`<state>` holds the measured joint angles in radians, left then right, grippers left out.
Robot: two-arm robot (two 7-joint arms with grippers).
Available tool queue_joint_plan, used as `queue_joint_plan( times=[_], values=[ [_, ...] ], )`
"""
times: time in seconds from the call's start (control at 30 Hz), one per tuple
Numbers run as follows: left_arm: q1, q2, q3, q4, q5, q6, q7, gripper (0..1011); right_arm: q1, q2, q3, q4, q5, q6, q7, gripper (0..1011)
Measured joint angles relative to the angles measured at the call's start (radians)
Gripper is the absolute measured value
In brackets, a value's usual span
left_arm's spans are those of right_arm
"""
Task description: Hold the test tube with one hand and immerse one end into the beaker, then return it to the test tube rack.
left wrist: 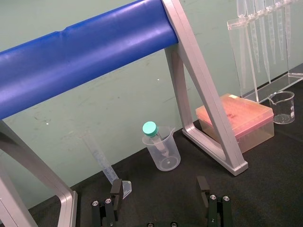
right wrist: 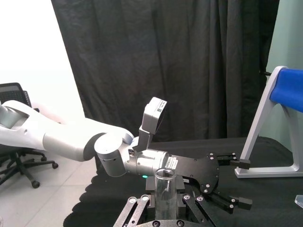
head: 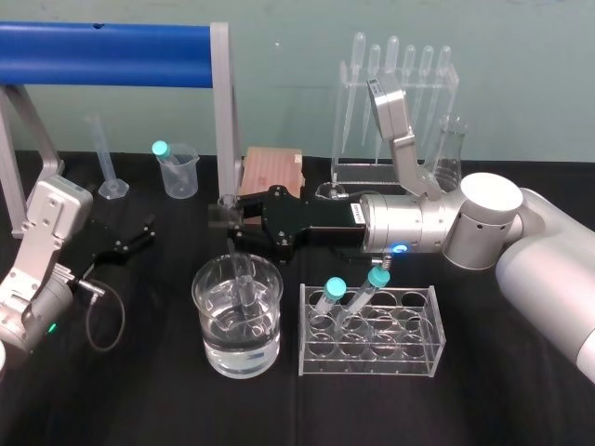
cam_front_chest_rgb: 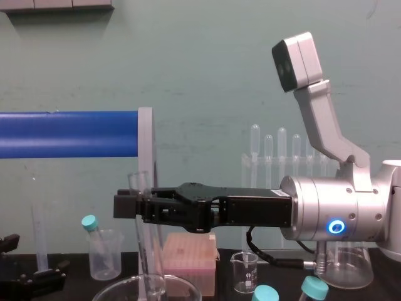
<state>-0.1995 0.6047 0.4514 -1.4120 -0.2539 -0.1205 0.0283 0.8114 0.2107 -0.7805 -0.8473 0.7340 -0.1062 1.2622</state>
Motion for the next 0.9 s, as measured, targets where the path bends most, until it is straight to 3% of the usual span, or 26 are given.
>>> queue_joint_plan(
  times=[0.9],
  values=[
    [0.0, 0.0, 0.0, 0.0, 0.0, 0.0, 0.0, 1000, 0.0, 0.0, 0.0, 0.0, 0.0, 0.0, 0.0, 241]
  ],
)
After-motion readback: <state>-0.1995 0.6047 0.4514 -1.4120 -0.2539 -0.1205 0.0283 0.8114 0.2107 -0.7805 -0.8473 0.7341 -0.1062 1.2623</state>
